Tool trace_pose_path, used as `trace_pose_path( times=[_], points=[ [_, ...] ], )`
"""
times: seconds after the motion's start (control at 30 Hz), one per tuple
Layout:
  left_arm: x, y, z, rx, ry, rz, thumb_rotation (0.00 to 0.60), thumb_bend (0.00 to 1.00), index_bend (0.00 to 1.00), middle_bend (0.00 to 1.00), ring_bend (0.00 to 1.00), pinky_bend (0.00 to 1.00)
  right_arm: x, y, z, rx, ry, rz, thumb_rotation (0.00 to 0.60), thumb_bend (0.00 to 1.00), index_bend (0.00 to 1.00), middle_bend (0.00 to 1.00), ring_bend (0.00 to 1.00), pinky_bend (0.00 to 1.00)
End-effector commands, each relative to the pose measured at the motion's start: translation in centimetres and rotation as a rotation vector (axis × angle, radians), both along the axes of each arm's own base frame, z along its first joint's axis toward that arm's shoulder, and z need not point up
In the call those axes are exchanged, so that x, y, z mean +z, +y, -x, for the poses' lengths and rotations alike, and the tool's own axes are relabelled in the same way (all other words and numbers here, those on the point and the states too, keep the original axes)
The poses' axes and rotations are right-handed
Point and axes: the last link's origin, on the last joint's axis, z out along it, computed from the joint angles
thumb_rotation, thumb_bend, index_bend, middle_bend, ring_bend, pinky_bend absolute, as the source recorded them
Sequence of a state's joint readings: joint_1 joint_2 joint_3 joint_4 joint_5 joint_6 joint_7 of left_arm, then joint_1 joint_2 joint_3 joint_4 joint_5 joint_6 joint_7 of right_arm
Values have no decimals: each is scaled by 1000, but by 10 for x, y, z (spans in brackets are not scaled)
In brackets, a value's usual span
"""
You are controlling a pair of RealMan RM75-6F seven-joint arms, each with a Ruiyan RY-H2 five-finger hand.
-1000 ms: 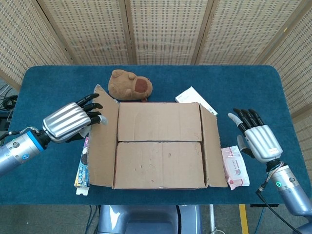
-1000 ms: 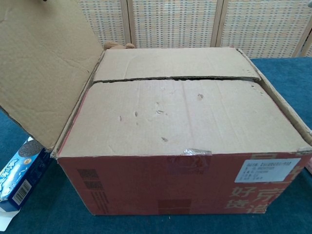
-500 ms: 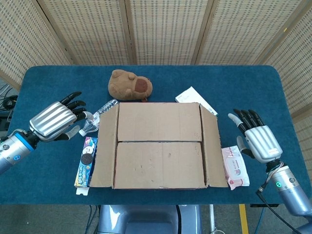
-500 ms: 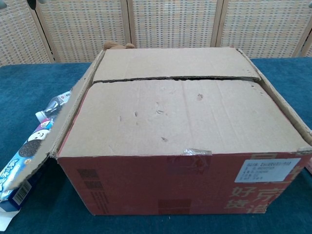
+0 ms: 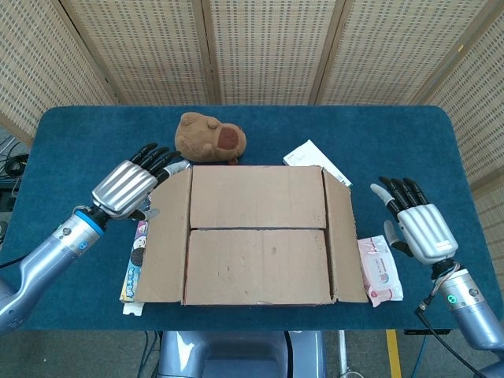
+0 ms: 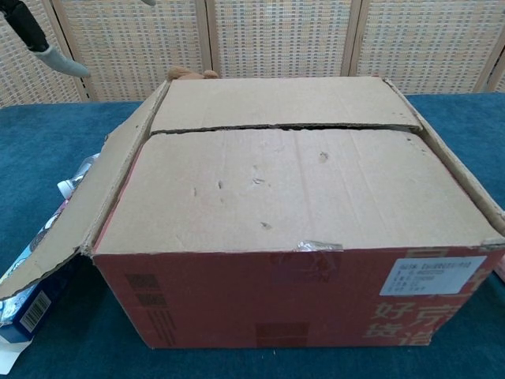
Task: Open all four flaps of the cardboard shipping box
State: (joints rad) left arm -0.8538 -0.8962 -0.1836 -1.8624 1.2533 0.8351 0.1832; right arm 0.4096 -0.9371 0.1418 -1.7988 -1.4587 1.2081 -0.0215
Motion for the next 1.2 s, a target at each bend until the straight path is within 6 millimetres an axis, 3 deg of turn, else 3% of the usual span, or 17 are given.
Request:
trace_pose_path(
  times=[0.03,0.2,0.47,0.6,0.63,0.97,1.2],
  points=[
    [-10,1,-10,-3,-14,18,595,61,67,9,0,0,0,0,0,0,-1,0,600,672,59,40,0,22],
    [-30,2,-19,1,-12,38,596,63,47,0,0,0,-2,0,1,-3,-6,-3,600,672,59,40,0,22],
    [-44,-1,-24,15,-23,52,557,63,8,0,0,0,-2,0,3,-7,-9,-3,600,672,59,40,0,22],
    [-58,-4,-29,2,-30,54,335,63,0,0,0,0,-1,0,5,-12,-11,-2,600,672,59,40,0,22],
    [-61,-4,-29,0,-30,53,325,63,0,0,0,0,-1,0,6,-12,-10,-2,600,672,59,41,0,22],
    [-88,-11,-34,-16,-9,27,322,83,0,0,0,0,3,2,13,-28,-19,5,600,672,59,40,0,22],
    [-92,-10,-37,-15,1,2,314,112,0,0,0,0,4,2,14,-27,-23,7,600,672,59,40,0,22]
  ],
)
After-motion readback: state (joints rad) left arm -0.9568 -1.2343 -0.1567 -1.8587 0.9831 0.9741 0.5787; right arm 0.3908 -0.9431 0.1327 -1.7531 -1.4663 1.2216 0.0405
